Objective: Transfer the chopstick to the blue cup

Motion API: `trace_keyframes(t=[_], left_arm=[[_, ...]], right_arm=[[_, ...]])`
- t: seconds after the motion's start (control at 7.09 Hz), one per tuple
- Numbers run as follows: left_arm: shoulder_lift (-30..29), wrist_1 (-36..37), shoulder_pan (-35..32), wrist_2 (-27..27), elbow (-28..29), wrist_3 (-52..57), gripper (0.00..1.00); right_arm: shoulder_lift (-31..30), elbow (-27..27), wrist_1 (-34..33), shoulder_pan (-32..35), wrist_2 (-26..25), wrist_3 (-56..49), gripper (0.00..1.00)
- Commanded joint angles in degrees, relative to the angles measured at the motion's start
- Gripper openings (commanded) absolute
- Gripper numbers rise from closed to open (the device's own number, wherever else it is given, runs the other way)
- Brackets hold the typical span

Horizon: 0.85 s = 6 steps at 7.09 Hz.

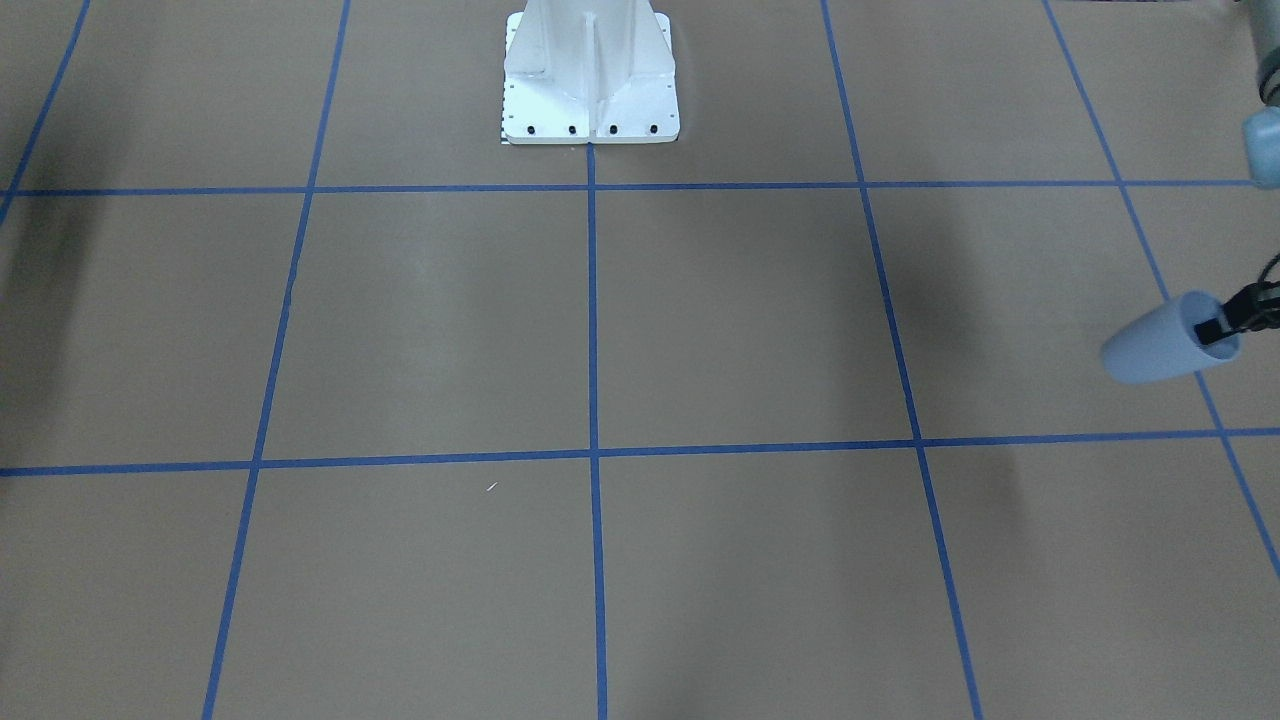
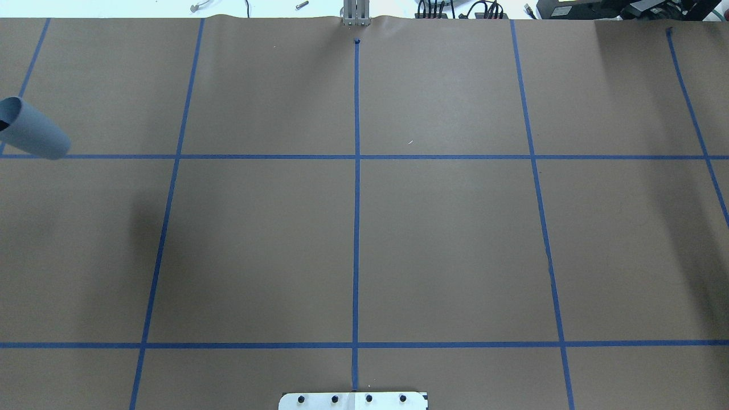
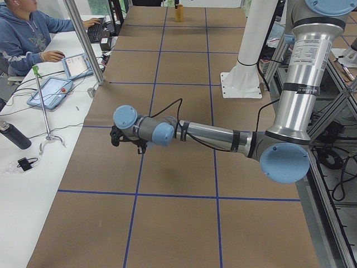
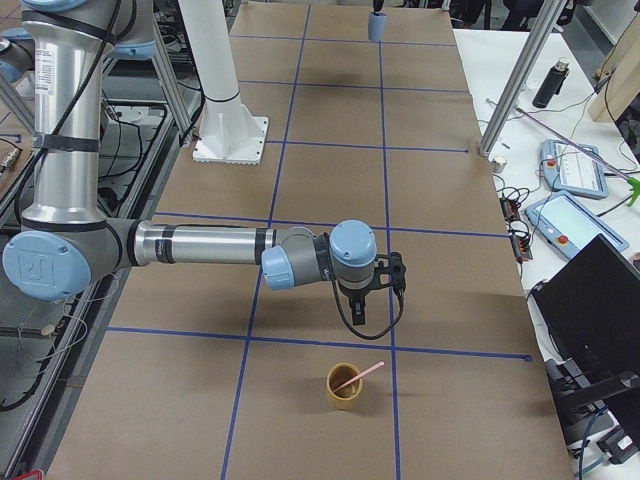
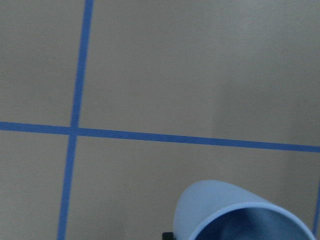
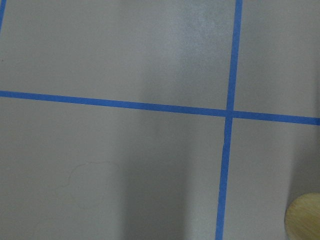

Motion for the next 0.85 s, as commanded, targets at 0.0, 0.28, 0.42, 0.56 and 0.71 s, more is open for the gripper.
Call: trace_keyframes(t=[0.0,0.28,0.42,0.56,0.71], left_arm=[[-8.20,0.47,16.57,12.17,-8.72,-25.05,0.00],[-23.55,8.93,26.90,20.36,-7.16,-37.53,0.00],[-32.94,12.83,30.85,26.24,-1.75,-37.81,0.00],[-38.60,12.69,31.76,28.30,4.22,-37.56,0.00],[-40.14,11.99,33.42,31.36,6.02,-37.55,0.00]], right_arm=[[0.00,0.08,0.10,-0.05,-0.09,0.22,1.00],[0.00,0.08,0.10,-0.05,-0.18,0.22,1.00],[0.00,0.43,0.10,-0.05,-0.09,0.31,1.00],[0.09,0.60,0.10,-0.05,-0.09,0.31,1.00],[0.09,0.60,0.19,-0.05,-0.09,0.40,1.00]])
